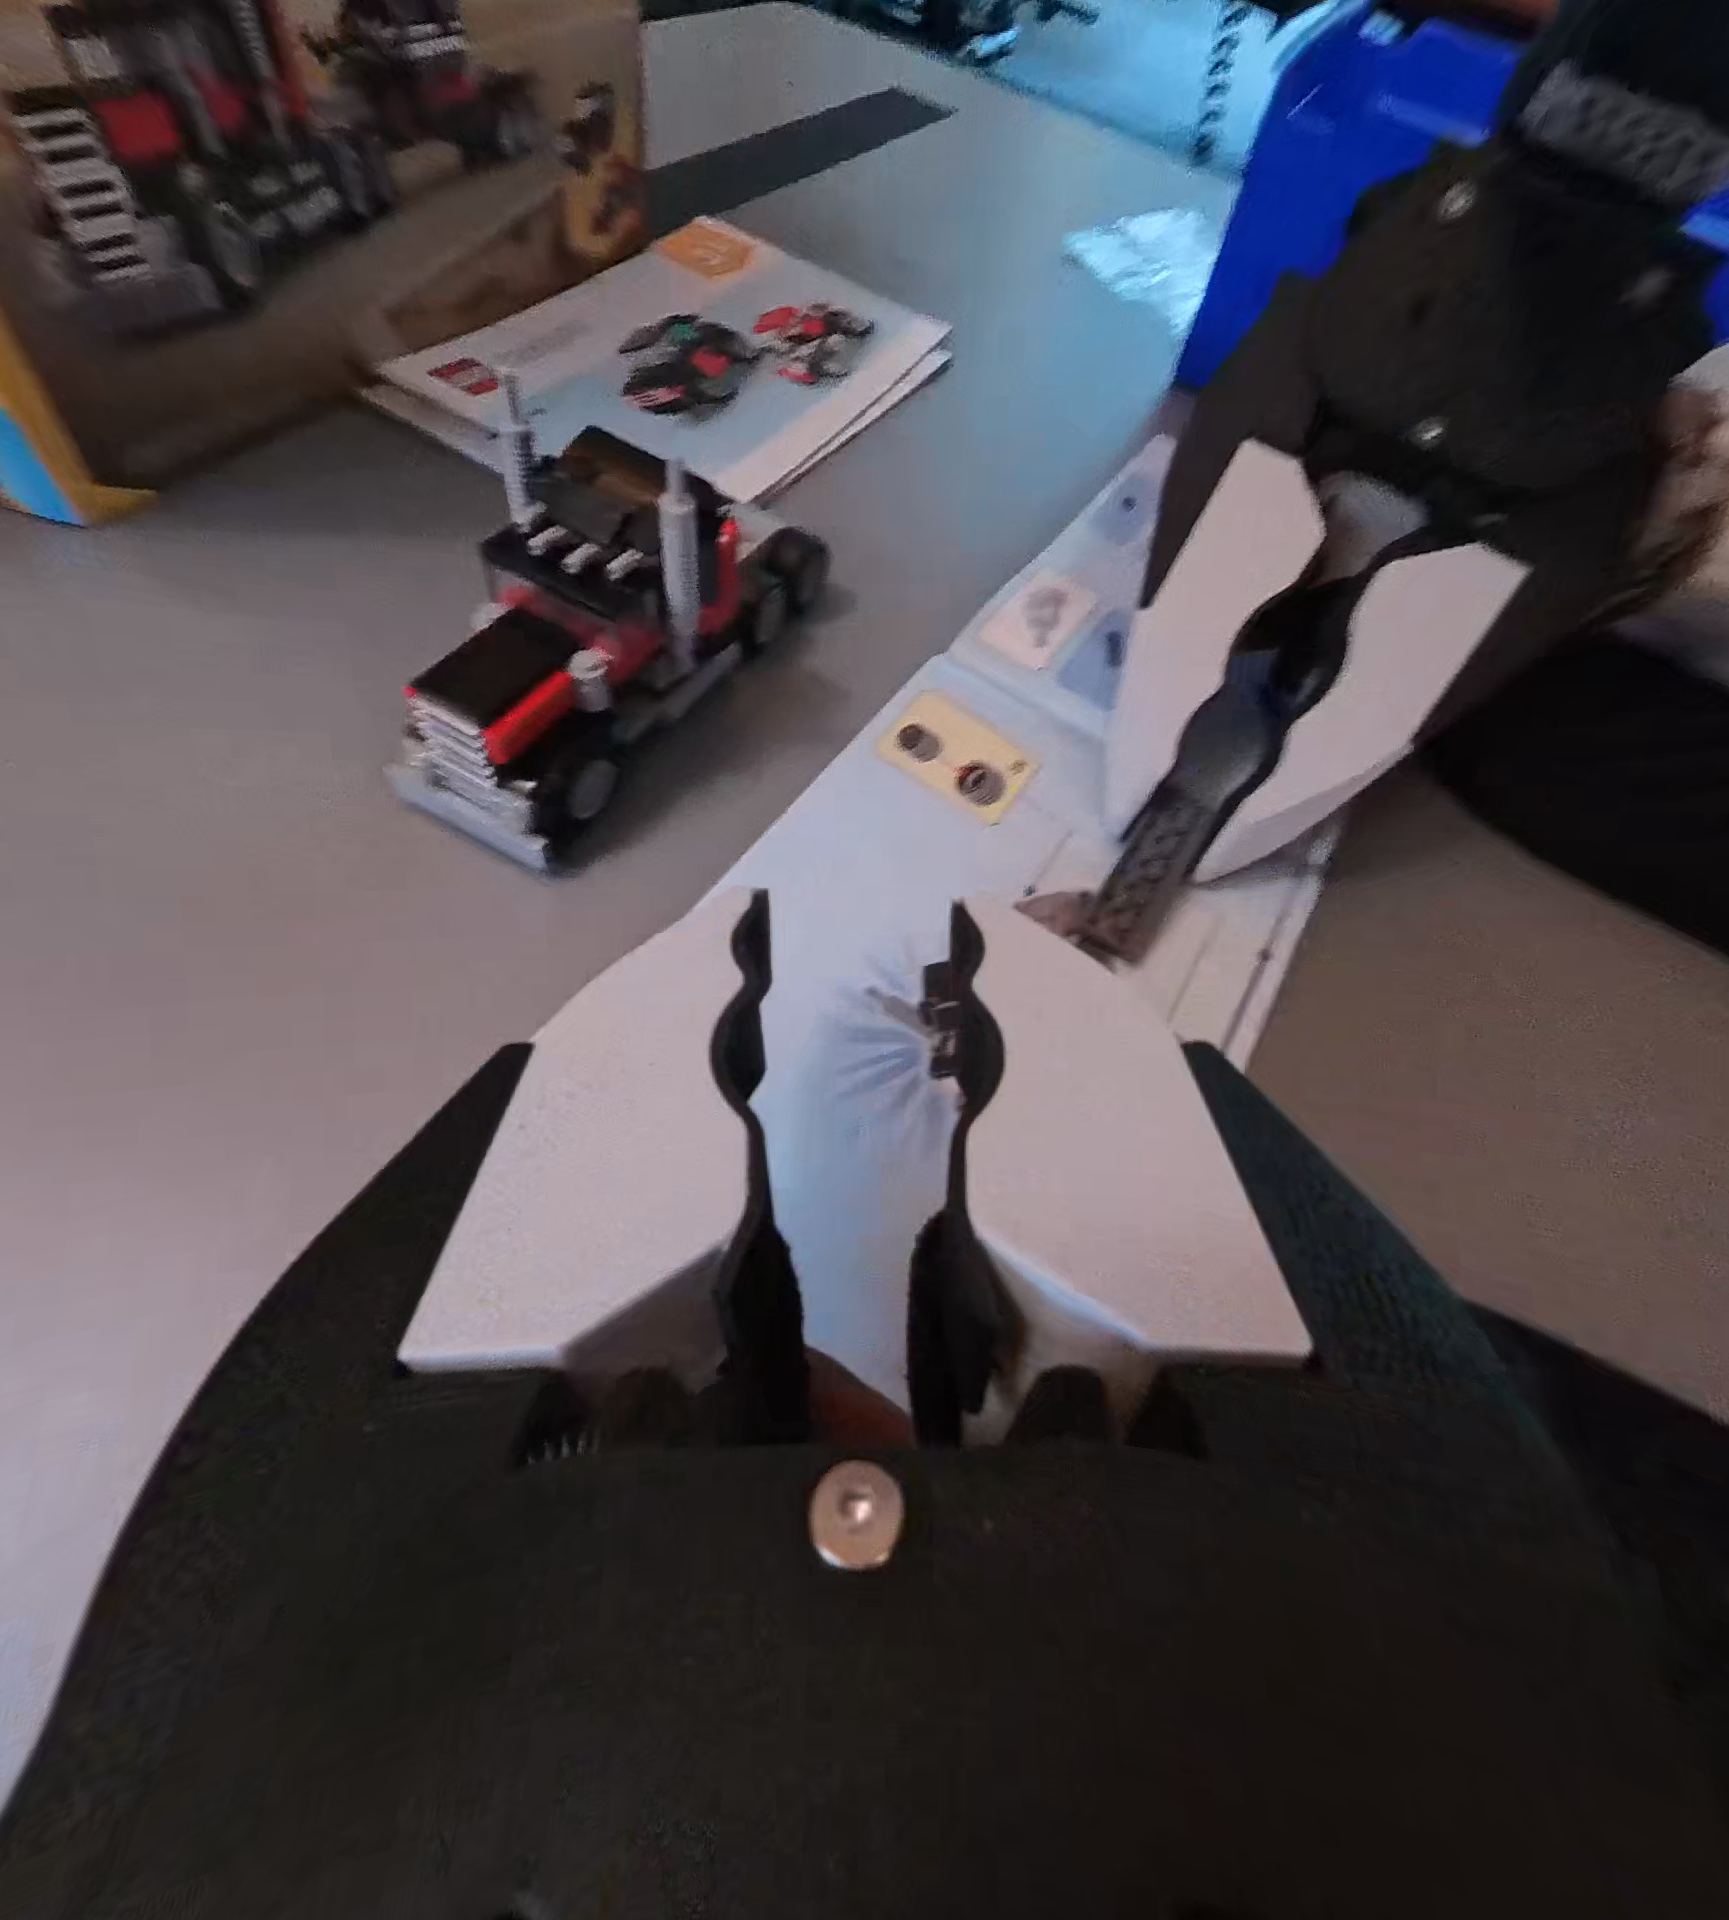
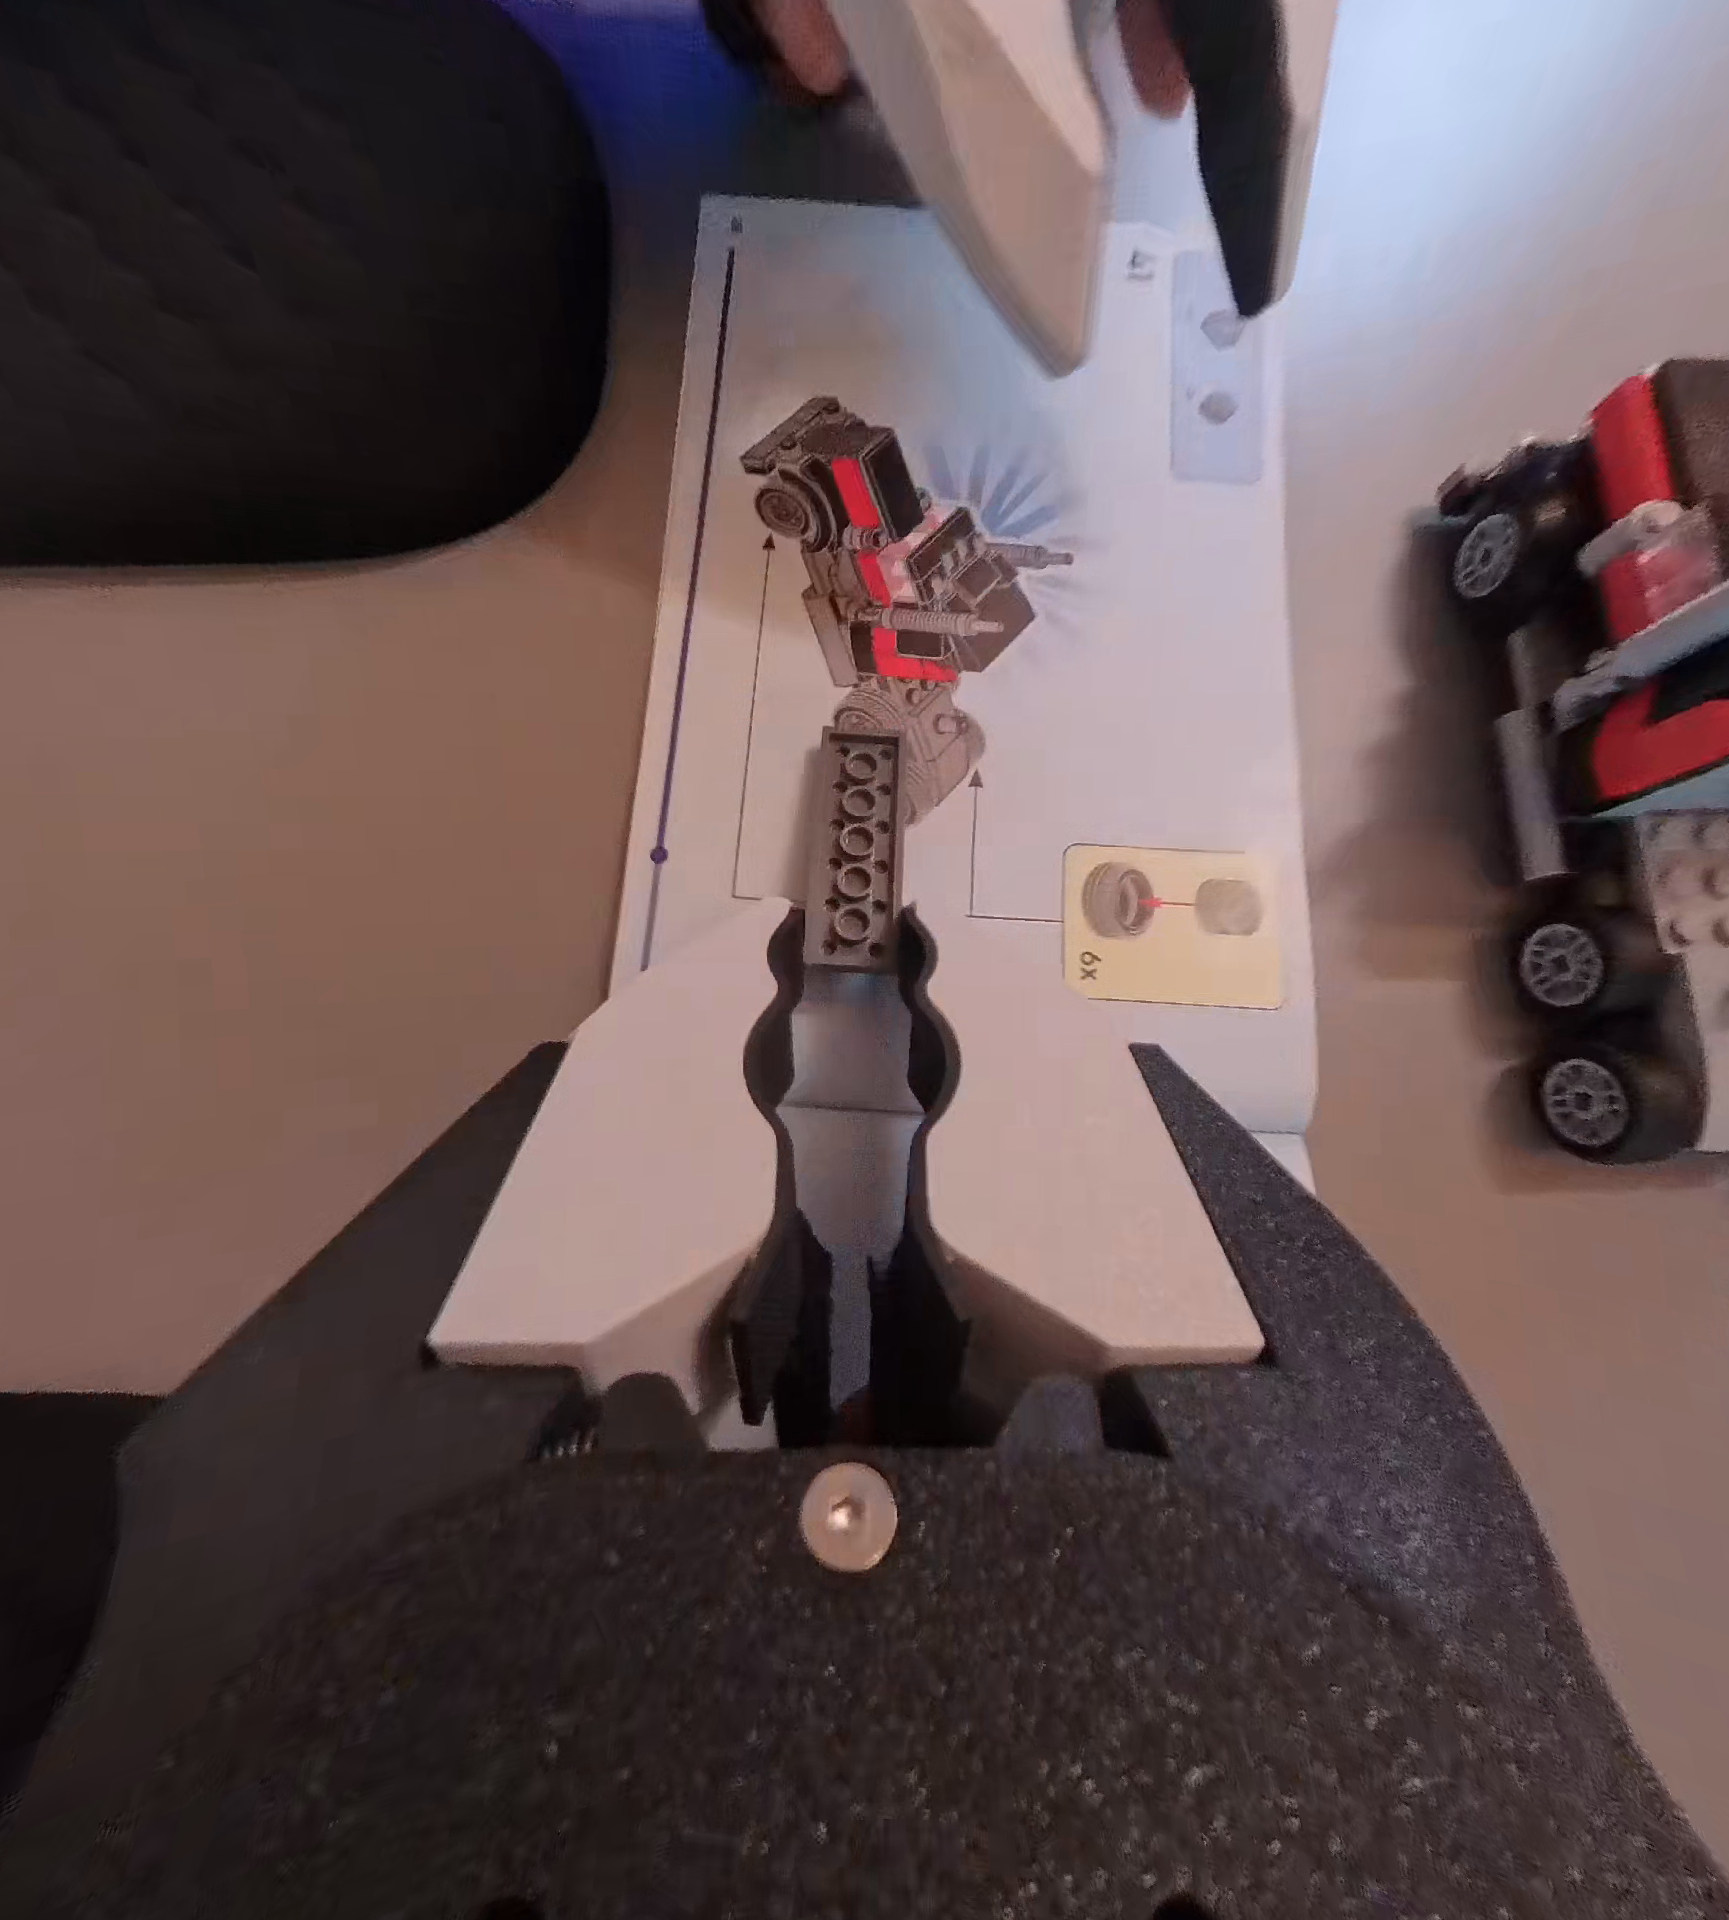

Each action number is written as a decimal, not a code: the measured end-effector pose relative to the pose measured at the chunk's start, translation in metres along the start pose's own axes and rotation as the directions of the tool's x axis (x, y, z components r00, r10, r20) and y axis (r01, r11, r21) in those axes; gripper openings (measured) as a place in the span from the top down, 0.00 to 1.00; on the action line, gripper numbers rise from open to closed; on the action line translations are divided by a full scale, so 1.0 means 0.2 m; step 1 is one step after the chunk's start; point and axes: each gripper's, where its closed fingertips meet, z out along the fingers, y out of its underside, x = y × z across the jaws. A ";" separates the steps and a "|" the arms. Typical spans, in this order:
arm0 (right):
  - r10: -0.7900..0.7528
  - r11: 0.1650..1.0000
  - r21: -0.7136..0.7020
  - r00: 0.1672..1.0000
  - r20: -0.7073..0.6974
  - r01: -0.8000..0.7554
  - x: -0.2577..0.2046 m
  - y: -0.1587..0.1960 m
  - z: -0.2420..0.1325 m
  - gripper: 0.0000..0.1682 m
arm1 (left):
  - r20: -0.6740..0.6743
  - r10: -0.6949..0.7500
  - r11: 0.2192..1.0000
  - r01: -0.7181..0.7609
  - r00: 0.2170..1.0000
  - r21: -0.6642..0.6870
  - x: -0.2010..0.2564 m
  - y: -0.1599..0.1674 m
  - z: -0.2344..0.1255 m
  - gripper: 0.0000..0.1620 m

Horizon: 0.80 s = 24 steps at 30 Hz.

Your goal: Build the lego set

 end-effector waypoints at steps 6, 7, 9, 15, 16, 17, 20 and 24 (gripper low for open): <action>0.022 1.000 0.001 0.999 0.036 -0.022 -0.03 0.00 0.02 0.90 | 0.034 -0.078 0.955 0.084 0.996 -0.285 -0.02 0.22 -0.03 0.99; 0.016 1.000 -0.005 0.999 0.048 -0.016 -0.04 0.00 0.02 0.90 | -0.029 -0.166 0.930 0.147 0.986 -0.336 0.03 0.25 -0.04 0.99; 0.014 1.000 -0.021 0.998 0.061 -0.012 -0.04 0.01 0.01 0.90 | -0.076 -0.239 0.912 0.197 0.968 -0.360 0.07 0.26 -0.06 0.99; 0.134 0.990 -0.052 0.991 -0.006 -0.134 -0.06 0.01 -0.16 0.72 | -0.125 -0.101 0.975 0.073 0.987 -0.212 0.10 0.19 -0.07 0.95; 0.165 0.986 -0.022 0.985 -0.046 -0.166 -0.07 0.00 -0.25 0.74 | -0.127 -0.065 0.988 0.046 0.990 -0.144 0.09 0.14 -0.07 0.95; 0.198 0.980 0.011 0.976 -0.092 -0.198 -0.09 -0.02 -0.36 0.74 | -0.120 -0.025 0.997 0.017 0.992 -0.071 0.09 0.09 -0.08 0.95; 0.317 0.947 0.033 0.910 -0.266 -0.320 -0.15 0.03 -0.77 0.74 | -0.050 0.080 0.991 -0.074 0.996 0.113 0.05 -0.03 -0.11 0.93; 0.451 0.839 0.005 0.691 -0.565 -0.544 -0.20 0.37 -1.31 0.71 | 0.009 0.124 0.961 -0.122 0.992 0.248 0.03 -0.11 -0.16 0.90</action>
